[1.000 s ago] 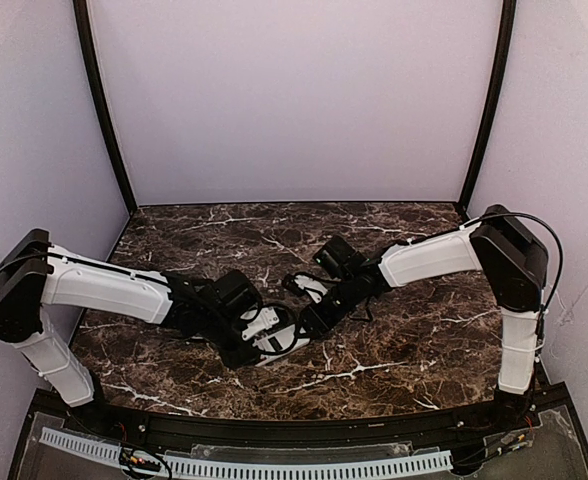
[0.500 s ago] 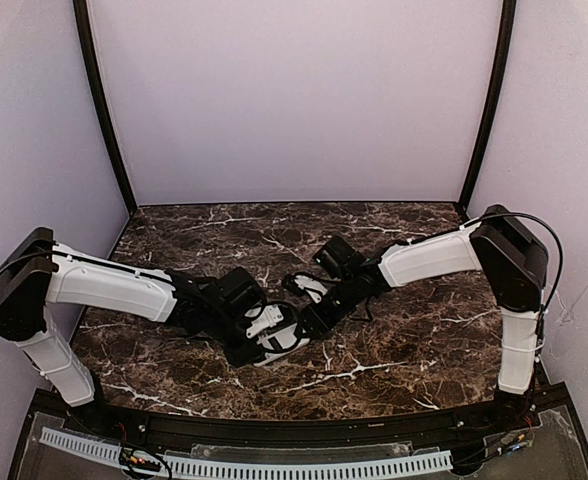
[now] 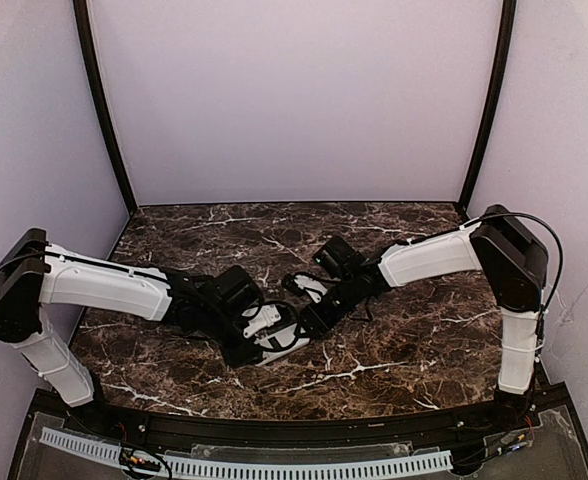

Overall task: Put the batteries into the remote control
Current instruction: Place the battery cover on the remote control without the battery cover.

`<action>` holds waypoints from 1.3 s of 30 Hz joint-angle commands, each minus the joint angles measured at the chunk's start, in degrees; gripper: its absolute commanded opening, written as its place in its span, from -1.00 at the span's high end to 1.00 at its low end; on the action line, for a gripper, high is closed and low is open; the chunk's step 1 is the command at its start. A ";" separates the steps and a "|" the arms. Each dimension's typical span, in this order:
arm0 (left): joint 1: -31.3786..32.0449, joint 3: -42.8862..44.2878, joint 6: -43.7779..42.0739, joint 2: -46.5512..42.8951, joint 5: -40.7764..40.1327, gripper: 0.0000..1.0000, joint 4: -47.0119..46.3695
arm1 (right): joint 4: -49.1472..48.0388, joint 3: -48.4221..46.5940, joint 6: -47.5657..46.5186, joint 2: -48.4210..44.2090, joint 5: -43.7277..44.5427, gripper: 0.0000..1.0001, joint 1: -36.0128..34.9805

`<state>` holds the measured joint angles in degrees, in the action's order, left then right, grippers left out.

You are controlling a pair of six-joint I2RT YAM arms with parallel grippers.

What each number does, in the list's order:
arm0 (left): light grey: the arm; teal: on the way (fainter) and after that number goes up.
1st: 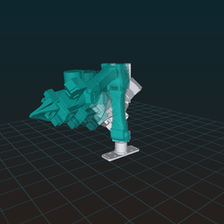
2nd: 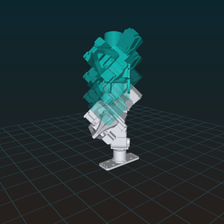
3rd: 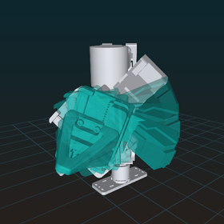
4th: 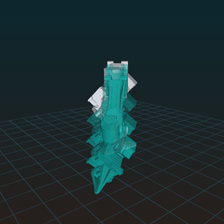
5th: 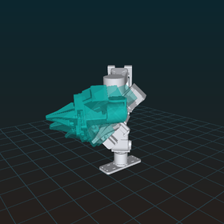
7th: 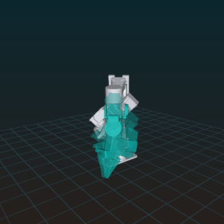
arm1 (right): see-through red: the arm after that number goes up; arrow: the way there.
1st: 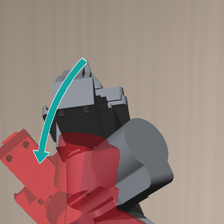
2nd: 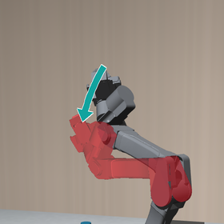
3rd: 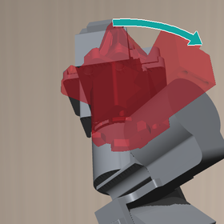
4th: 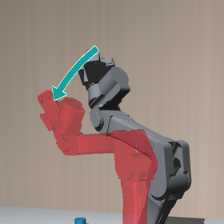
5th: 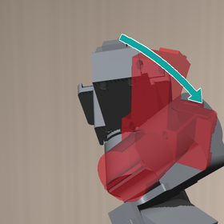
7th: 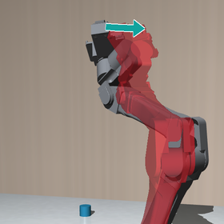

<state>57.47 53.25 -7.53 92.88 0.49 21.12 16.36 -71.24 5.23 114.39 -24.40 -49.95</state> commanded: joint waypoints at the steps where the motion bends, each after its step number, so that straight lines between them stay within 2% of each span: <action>1: -0.09 0.91 0.55 -1.46 2.00 -0.06 2.85 | 2.89 0.14 -0.14 0.35 2.50 0.32 -0.71; 25: -0.69 4.23 -0.55 3.46 0.21 -0.08 5.58 | 2.73 0.40 -0.05 0.02 2.60 0.33 -0.55; 39: -1.09 4.84 -0.32 4.99 0.21 -0.18 6.29 | 2.71 0.36 -0.21 0.22 2.81 0.34 -0.66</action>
<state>56.82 57.23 -7.53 96.97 1.06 25.47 16.36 -71.24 5.23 114.39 -24.36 -49.98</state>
